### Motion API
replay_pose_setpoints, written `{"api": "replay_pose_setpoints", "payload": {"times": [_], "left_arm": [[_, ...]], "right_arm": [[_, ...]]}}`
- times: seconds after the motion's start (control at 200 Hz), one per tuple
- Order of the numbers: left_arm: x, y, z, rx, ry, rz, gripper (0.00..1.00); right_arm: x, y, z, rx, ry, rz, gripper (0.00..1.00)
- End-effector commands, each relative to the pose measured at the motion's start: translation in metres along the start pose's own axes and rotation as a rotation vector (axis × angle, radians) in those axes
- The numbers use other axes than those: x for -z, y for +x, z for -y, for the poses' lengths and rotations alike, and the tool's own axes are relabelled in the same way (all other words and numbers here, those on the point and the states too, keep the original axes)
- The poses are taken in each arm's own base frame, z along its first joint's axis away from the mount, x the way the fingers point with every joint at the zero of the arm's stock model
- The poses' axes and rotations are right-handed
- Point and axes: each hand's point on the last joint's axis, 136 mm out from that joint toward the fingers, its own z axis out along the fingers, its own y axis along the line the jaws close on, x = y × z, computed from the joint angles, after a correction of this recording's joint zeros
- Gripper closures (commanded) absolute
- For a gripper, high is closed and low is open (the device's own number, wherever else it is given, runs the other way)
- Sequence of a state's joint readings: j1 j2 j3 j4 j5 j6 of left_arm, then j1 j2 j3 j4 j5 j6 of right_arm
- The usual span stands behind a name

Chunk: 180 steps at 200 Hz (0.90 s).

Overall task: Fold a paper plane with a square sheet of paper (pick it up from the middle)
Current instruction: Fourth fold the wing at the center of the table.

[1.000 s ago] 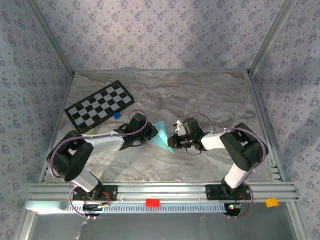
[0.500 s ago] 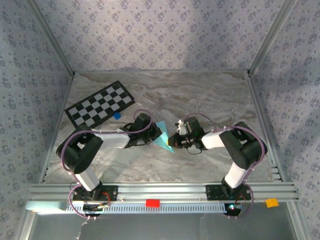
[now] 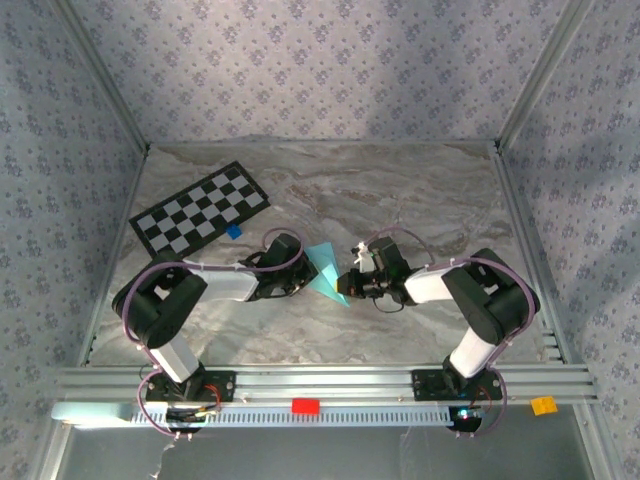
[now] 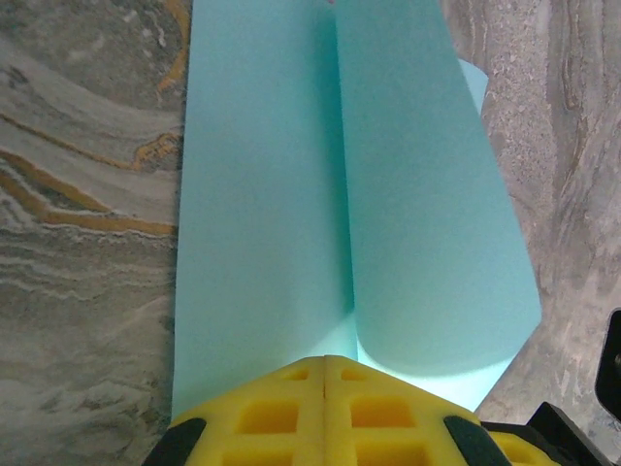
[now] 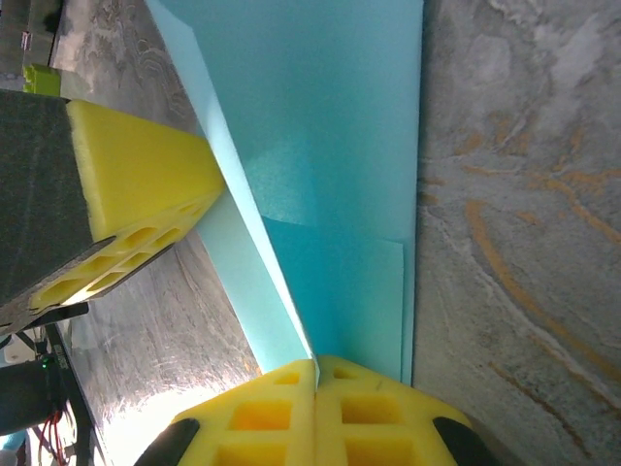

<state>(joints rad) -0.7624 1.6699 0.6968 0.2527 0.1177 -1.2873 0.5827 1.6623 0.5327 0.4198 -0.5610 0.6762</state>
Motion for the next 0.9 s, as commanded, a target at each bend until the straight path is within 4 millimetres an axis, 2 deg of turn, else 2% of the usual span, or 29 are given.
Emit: {"api": "replay_pose_setpoints", "payload": {"times": [0.0,0.36,0.635,0.895], "left_arm": [[0.0,0.005,-0.014,0.032,-0.055,0.001,1.0],[0.001,0.014,-0.041,0.058,-0.157,-0.013,1.0],[0.002,0.017,-0.048,0.067,-0.189,-0.009,1.0],[0.003,0.016,-0.045,0.059,-0.178,-0.008,1.0]], "right_arm": [[0.001,0.009,0.01,-0.026,0.044,0.003,0.96],[0.005,0.009,0.007,-0.027,0.044,0.02,0.95],[0.007,0.01,0.005,-0.037,0.027,0.04,0.95],[0.003,0.013,0.009,-0.063,0.03,0.015,0.95]]}}
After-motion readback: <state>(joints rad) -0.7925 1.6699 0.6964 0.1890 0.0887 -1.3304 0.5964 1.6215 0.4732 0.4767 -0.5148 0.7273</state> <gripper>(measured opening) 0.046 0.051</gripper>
